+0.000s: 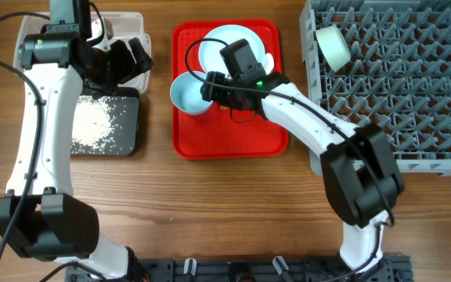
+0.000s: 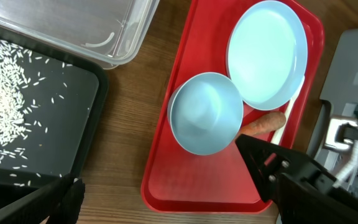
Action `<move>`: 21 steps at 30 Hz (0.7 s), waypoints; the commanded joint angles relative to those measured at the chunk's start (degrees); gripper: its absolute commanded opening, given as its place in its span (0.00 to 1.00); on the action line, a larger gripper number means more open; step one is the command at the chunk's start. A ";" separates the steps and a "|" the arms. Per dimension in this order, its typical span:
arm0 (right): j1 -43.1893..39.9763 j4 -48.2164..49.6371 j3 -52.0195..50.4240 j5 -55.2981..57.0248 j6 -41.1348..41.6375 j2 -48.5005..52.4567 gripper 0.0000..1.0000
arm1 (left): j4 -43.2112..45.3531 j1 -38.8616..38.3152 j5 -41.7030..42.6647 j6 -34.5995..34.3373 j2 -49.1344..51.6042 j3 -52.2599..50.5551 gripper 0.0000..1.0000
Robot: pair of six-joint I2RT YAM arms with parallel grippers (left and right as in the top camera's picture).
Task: Sort waste into correct bins and load items into the dishwasher rack
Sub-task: 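Return the right gripper to the tray and grasp the light-blue bowl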
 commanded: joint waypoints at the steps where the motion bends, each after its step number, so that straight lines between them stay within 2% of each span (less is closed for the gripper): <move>1: -0.13 1.20 -0.09 2.49 1.20 2.21 0.56 | 0.11 0.07 0.07 -0.07 -0.26 0.59 1.00; 8: -0.11 2.10 -0.09 2.67 1.16 4.92 0.43 | 0.13 0.07 0.07 -0.07 -0.26 0.59 1.00; 14: -0.13 2.38 -0.09 2.69 1.20 7.17 0.40 | 0.13 0.07 0.07 -0.07 -0.26 0.59 1.00; 19: -0.13 2.78 -0.09 2.64 1.09 7.28 0.29 | 0.11 0.07 0.07 -0.07 -0.26 0.59 1.00; 21: -0.22 2.86 -0.04 1.84 1.11 7.26 0.18 | 0.13 0.07 0.07 -0.07 -0.26 0.59 1.00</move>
